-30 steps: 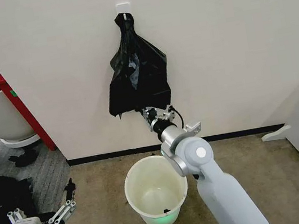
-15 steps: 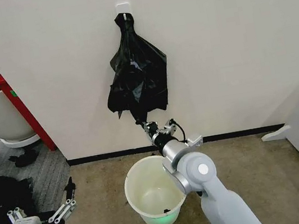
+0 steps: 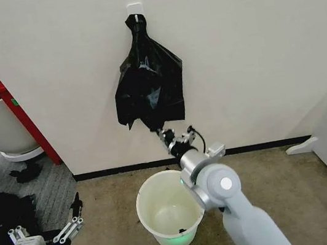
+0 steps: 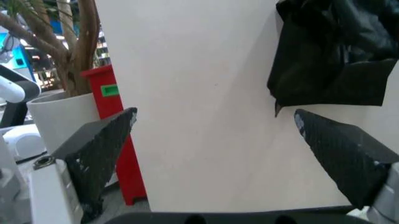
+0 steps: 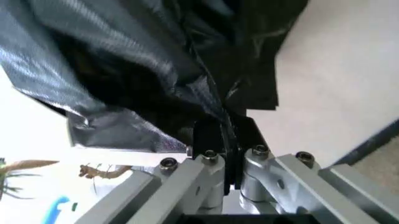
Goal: Place the garbage bag over the trash bin.
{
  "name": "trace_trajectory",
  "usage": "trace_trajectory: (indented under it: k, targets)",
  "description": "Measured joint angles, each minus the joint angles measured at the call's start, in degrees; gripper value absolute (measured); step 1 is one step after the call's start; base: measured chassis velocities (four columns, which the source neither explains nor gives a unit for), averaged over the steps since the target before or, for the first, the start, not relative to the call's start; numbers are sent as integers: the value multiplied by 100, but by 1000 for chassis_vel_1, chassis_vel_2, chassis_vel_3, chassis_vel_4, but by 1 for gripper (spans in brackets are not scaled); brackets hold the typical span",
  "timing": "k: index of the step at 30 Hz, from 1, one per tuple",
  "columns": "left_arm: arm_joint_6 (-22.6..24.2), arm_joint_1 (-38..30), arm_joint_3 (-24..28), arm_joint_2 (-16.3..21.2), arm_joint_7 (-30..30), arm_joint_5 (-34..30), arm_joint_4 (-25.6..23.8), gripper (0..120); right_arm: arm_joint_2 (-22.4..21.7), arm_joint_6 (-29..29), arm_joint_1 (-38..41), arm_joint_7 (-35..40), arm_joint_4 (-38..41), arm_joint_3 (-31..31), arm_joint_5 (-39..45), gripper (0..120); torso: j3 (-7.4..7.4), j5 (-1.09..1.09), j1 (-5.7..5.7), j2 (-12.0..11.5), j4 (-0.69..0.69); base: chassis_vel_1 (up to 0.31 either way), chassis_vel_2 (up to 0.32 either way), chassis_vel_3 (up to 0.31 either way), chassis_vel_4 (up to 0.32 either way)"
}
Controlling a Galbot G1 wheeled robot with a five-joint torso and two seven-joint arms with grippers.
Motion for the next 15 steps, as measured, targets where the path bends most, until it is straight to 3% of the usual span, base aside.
trace_trajectory:
  k: [15]
  targets:
    - [1, -52, 40, 71, 9, -12, 0, 100, -56, -148, -545, -62, 127, -64, -303, 0, 0, 0, 0, 0, 0, 0, 0, 0, 0]
